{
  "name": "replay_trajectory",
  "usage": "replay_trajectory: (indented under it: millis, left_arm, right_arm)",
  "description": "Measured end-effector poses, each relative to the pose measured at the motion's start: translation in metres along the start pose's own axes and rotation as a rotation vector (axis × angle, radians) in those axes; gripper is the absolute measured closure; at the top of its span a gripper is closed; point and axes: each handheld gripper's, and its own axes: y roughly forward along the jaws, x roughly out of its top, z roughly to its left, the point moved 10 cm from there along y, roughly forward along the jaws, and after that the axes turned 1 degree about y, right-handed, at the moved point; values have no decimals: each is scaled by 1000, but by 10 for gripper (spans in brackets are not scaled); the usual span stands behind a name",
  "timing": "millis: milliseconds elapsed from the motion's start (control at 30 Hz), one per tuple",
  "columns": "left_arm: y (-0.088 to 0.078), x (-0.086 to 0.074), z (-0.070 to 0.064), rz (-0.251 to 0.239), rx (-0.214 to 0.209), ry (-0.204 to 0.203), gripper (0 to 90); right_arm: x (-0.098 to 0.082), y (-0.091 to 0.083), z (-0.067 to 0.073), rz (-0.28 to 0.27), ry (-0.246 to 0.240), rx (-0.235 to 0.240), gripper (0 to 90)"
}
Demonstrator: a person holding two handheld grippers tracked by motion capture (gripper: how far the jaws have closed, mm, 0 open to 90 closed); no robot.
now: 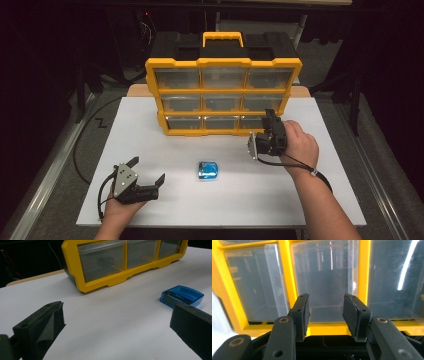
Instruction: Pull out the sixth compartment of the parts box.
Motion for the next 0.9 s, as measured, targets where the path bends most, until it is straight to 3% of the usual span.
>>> replay_trajectory:
  millis: [67,133,200,233,900]
  left_arm:
    - [0,0,0,1,-1,0,3]
    - [0,0,0,1,-1,1,3]
    - [0,0,0,1,-2,1,3]
    - [0,0,0,1,-3,1,3]
    - [0,-1,0,2,-4,1,3]
  right_arm:
    - [0,1,-3,5,-8,-1,586]
    - [0,2,-3,6,17,-2,588]
    - [2,3,-9,-1,-18,-9,590]
    - [1,3,-9,8,2,-7,591]
    - [8,19,-32,10,-24,-42,627]
